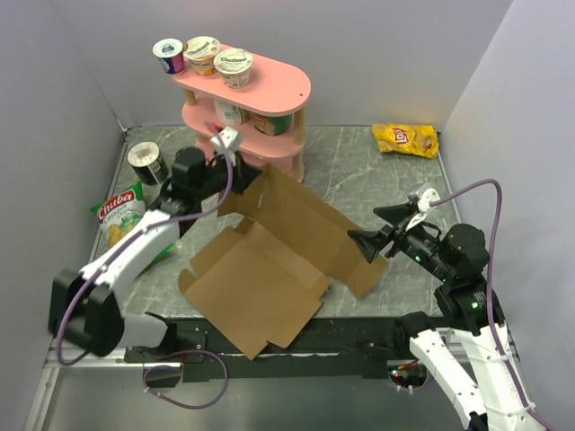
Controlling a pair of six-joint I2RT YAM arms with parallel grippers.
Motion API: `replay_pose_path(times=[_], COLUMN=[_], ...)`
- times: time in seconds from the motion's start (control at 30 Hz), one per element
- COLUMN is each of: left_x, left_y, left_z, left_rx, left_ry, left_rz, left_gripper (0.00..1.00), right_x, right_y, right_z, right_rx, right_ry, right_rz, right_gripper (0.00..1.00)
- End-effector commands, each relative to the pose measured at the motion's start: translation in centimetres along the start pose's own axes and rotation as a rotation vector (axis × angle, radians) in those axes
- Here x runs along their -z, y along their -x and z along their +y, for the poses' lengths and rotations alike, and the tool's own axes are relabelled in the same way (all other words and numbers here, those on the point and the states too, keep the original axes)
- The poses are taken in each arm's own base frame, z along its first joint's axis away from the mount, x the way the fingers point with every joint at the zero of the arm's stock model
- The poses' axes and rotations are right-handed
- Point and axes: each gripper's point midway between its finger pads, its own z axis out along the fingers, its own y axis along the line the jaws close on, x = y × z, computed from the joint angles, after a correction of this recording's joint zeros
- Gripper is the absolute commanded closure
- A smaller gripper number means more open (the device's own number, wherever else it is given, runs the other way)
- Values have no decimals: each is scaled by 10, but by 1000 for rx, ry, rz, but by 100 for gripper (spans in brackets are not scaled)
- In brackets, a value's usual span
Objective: Fold the paper box
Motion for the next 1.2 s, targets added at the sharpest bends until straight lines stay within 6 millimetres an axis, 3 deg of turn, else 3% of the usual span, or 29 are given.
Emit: replay_pose_path(times=[0.0,0.03,0.1,0.27,0.33,0.47,0.7,0.87,0.9,0.93,1.03,1.1,1.17], left_x=[38,42,55,63,68,64,60,57,55,55,48,38,31], left_y=[48,37,47,44,47,50,71,76,76,87,96,93,95], left_z=[27,31,32,33,43,53,53,59,59,59,64,69,73], left_rx=[-57,-47,-27,40,86,170,276,346,355,365,377,373,366], left_ry=[272,298,353,445,537,603,601,624,628,629,653,673,674], left_rz=[-266,-265,-330,-389,-421,-470,-602,-651,-644,-666,-670,-639,-621], left_gripper=[99,99,99,99,99,99,99,99,99,99,99,99,99], right_x=[-6,-7,-12,-26,-27,-31,-85,-106,-114,-118,-130,-132,-126], right_y=[21,23,24,38,46,63,61,79,75,77,79,75,69], right_z=[-22,-26,-32,-34,-38,-37,-19,-3,3,7,13,7,-14], right_rx=[-31,-48,-122,-366,-454,-568,-710,-803,-820,-830,-875,-865,-799], right_ry=[-125,-143,-176,-195,-246,-253,-119,-51,-38,-23,-4,-58,-184], right_rz=[-82,-93,-103,-167,-200,-272,-192,-229,-212,-209,-191,-193,-213], right_gripper=[1,0,0,1,2,2,6,4,4,3,3,3,1])
